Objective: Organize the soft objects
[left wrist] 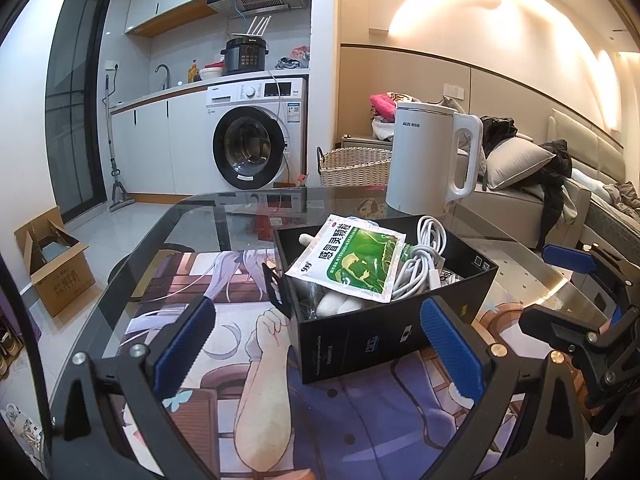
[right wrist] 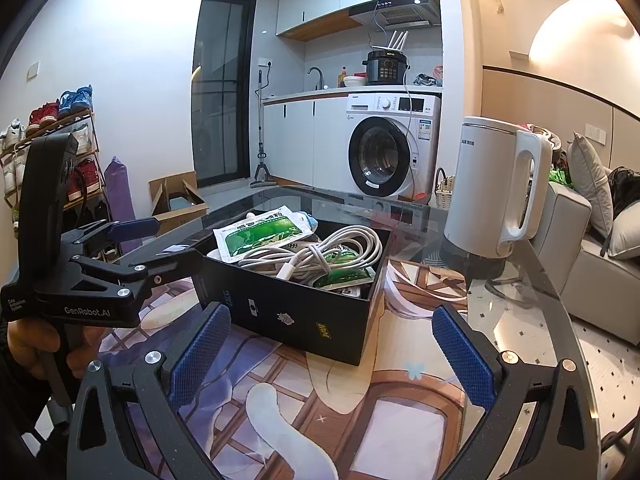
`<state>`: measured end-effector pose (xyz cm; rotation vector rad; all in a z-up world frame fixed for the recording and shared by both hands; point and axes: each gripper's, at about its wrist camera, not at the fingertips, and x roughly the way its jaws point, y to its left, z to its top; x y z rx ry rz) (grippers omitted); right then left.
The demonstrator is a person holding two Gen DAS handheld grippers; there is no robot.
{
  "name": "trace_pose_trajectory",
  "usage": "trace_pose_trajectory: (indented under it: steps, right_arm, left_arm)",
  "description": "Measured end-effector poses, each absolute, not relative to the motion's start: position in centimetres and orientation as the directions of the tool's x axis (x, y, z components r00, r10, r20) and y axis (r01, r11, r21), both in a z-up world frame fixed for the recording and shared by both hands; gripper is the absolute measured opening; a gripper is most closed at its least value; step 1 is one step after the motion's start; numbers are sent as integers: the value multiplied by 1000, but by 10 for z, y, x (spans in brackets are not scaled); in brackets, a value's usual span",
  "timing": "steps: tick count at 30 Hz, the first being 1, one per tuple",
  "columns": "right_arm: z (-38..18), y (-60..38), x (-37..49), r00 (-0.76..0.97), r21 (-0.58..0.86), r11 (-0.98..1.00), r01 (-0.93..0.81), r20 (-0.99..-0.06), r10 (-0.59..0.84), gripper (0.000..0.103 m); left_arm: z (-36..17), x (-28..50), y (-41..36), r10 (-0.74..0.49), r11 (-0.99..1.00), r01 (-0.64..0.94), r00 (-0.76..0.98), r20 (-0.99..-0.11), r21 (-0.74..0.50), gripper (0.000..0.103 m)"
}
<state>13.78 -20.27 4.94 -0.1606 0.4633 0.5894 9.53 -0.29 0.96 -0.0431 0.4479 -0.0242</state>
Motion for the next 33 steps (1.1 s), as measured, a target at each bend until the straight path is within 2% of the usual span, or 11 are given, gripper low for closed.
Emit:
trace_pose_trajectory:
  steps: [33]
  right_arm:
    - [51, -207, 136, 736, -3, 825, -565, -454, 502, 103]
  left_arm:
    - [8, 95, -4, -27, 999, 11, 903, -429, -40, 103]
